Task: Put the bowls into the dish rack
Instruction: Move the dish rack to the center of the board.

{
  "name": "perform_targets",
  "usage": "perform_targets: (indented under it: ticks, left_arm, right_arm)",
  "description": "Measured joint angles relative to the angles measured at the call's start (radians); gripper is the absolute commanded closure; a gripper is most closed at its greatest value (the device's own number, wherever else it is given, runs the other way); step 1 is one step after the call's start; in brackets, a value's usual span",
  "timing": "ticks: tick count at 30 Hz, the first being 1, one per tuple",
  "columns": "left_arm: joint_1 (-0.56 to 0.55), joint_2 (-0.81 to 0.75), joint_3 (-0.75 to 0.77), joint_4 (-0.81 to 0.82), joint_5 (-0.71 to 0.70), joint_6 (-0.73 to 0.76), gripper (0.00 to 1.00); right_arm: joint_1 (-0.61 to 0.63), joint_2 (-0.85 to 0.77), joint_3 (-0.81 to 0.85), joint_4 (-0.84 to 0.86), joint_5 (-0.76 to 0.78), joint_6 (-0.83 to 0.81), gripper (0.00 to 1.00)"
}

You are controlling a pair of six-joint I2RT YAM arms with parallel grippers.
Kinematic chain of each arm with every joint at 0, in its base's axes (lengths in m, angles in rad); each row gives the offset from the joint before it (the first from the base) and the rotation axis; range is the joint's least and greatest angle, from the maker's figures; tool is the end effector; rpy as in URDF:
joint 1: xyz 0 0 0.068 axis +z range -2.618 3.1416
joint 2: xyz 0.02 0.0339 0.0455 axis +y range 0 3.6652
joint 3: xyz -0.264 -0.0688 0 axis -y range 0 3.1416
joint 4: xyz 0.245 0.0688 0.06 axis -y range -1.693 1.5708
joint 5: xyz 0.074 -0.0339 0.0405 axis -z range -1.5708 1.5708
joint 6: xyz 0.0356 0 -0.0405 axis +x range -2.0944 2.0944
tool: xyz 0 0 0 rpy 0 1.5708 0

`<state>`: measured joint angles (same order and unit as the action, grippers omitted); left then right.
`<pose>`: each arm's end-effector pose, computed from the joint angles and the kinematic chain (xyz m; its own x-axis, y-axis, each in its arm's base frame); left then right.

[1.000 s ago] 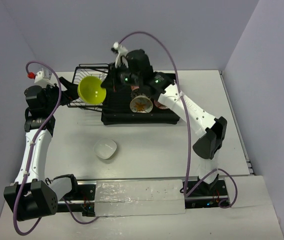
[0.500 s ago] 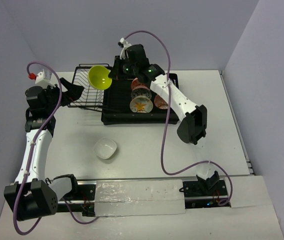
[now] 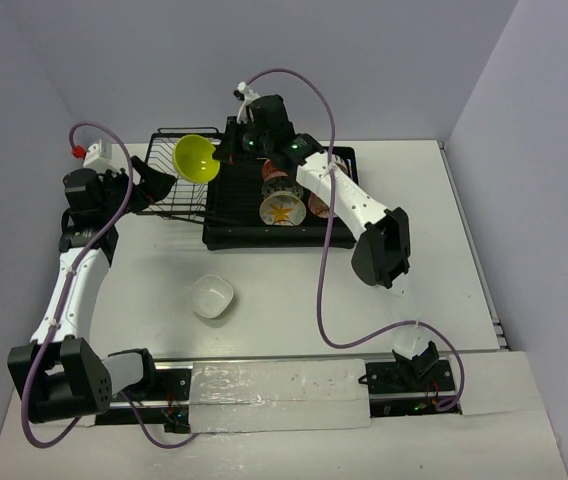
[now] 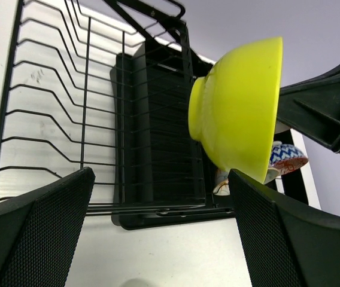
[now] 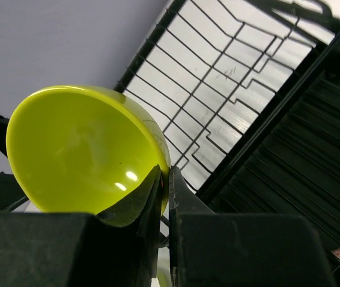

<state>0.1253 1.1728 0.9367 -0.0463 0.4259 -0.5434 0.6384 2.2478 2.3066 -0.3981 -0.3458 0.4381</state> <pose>0.2718 0.0194 0.3282 -0.3814 -0.5226 -0.7625 0.0966 0.7978 -0.5951 0.4167 0.3242 0.3578 -0.5888 0.0601 -0.8061 -0.6267 0.5958 0.5022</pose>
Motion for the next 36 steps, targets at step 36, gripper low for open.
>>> perform_targets:
  ticks: [36]
  left_arm:
    - [-0.271,0.202,0.092,-0.055,-0.138,0.188,0.37]
  right_arm:
    - [-0.111,-0.301,-0.440,0.077,-0.056,-0.019,1.00]
